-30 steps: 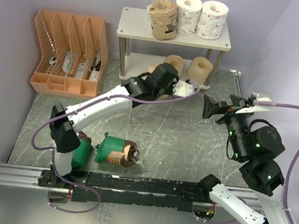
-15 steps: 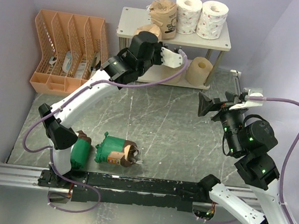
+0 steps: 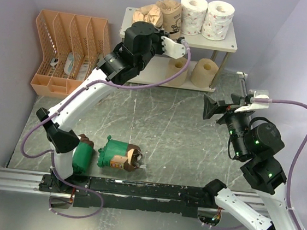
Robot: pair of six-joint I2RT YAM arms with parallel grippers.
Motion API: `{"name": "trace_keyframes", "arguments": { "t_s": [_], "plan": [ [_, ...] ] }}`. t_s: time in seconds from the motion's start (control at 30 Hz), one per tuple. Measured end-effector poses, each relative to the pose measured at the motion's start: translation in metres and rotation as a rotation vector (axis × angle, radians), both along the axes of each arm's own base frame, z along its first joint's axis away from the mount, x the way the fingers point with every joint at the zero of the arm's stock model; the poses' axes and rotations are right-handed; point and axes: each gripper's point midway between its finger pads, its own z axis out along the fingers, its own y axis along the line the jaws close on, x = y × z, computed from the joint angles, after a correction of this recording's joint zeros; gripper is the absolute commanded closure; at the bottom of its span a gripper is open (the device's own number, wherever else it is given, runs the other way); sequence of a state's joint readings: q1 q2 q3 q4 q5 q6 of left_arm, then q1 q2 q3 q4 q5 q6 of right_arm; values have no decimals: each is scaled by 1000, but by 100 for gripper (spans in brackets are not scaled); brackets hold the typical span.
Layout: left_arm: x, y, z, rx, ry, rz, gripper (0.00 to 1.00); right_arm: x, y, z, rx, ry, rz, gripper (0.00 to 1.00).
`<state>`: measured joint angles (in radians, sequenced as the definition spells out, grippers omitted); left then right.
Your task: Place and organize the paper towels onto the shelf
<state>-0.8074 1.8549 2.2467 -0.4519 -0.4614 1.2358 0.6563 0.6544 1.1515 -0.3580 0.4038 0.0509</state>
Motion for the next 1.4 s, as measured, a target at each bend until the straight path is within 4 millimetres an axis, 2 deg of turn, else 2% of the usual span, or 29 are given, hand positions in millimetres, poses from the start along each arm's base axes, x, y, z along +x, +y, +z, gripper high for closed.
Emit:
{"name": "trace_keyframes", "arguments": {
  "t_s": [0.17, 0.33, 0.6, 0.97, 1.03, 1.1, 1.13, 1.27, 1.4],
  "plan": [
    [6, 10, 22, 3, -89, 38, 93, 2, 1, -1, -7, 4, 0, 0],
    [25, 30, 37, 11, -190, 104, 93, 5, 2, -3, -23, 9, -6, 0],
    [56, 50, 25, 44, -267, 180, 93, 6, 1, -2, -32, 3, -16, 0],
    [89, 34, -2, 41, -315, 187, 93, 7, -2, -3, -37, 5, -34, 0],
    [92, 31, -6, 40, -318, 184, 85, 7, -3, -3, -37, 5, -37, 0],
    [92, 31, -7, 39, -330, 184, 66, 7, -3, -3, -37, 5, -38, 0],
    [92, 31, -7, 39, -345, 186, 61, 7, -3, -3, -37, 5, -38, 0],
    [90, 32, -2, 31, -402, 198, 51, 8, -3, -3, -37, 6, -37, 0],
    [87, 35, 9, 6, -433, 209, 30, 9, 3, -5, -36, 14, -16, 0]
  ]
}}
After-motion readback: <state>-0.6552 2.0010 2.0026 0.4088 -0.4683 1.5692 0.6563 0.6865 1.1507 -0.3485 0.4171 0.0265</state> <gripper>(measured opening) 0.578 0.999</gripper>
